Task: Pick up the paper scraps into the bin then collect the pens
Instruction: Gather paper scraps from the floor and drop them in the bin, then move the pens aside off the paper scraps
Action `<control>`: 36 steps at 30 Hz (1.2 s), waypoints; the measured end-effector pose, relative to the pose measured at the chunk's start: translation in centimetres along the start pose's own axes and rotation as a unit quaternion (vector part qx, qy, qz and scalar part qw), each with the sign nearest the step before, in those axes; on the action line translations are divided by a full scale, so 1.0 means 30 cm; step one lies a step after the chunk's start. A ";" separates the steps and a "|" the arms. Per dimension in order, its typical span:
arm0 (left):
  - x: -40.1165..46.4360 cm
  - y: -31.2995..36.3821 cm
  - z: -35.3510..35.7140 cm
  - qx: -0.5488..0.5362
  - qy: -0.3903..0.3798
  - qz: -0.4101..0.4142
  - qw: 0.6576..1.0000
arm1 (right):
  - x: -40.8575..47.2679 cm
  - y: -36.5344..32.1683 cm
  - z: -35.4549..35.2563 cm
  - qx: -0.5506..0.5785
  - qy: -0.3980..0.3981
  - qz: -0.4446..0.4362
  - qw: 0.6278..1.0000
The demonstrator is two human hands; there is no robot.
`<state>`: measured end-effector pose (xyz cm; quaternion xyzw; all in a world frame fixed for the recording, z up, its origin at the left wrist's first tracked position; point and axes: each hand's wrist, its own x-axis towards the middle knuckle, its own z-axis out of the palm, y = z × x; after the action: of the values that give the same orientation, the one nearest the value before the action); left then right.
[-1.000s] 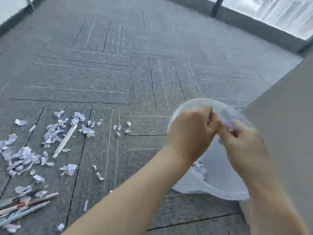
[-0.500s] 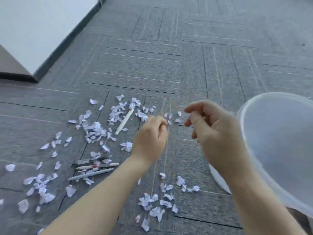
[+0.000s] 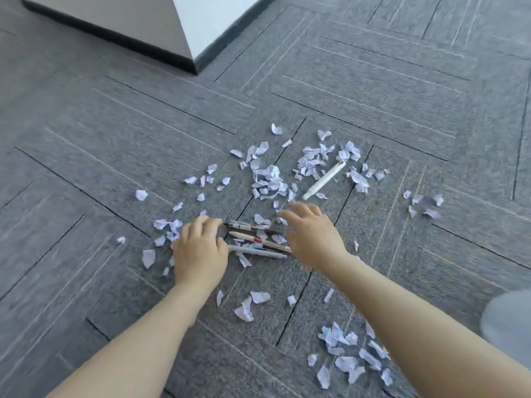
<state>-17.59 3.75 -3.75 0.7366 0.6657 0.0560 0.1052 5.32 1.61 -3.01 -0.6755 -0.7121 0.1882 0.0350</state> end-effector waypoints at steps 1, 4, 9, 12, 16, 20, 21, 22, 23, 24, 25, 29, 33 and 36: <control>0.011 -0.026 0.003 0.004 -0.015 -0.016 1.000 | 0.036 -0.004 0.006 0.008 -0.017 -0.021 1.000; 0.017 -0.087 0.028 -0.007 -0.095 -0.010 0.995 | 0.092 -0.008 0.030 0.026 -0.063 -0.058 0.996; -0.081 -0.143 0.016 -0.142 -0.001 0.050 0.989 | 0.050 -0.002 0.034 0.048 0.091 -0.039 0.994; -0.044 -0.201 0.010 -0.044 0.068 0.012 0.997 | 0.194 -0.041 0.012 -0.005 0.046 -0.067 0.997; 0.031 -0.253 0.024 0.011 -0.006 -0.106 0.994 | 0.415 -0.098 -0.001 -0.104 -0.054 -0.079 0.990; 0.023 -0.285 0.051 -0.044 -0.039 -0.095 0.994 | 0.420 -0.059 0.035 -0.080 -0.066 -0.090 0.991; 0.002 -0.281 0.052 -0.078 -0.026 -0.084 0.993 | 0.375 -0.041 0.044 -0.064 -0.047 -0.105 0.991; -0.026 -0.273 0.051 -0.115 -0.011 -0.068 0.991 | 0.315 -0.021 0.049 -0.048 -0.021 -0.128 0.990; -0.058 -0.263 0.052 -0.148 0.000 -0.045 0.988 | 0.253 0.000 0.053 -0.029 0.018 -0.154 0.987; -0.091 -0.253 0.052 -0.170 0.005 -0.018 0.985 | 0.195 0.015 0.052 -0.012 0.072 -0.175 0.982; -0.117 -0.245 0.054 -0.184 0.011 0.008 0.983 | 0.156 0.022 0.054 0.006 0.123 -0.179 0.976; -0.096 -0.235 0.060 -0.153 0.044 0.026 0.987 | 0.236 -0.025 0.063 0.037 0.055 -0.160 0.985; 0.010 -0.222 0.064 -0.061 -0.053 0.042 0.996 | 0.322 -0.016 0.081 -0.054 -0.075 -0.262 0.961; 0.024 -0.224 0.066 -0.060 -0.088 0.085 0.991 | 0.222 0.082 0.055 -0.045 -0.064 -0.294 0.952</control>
<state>-23.59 4.92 -7.26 0.7852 0.5839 0.0395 0.2025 6.58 7.79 -6.69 -0.4233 -0.8879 0.1798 0.0129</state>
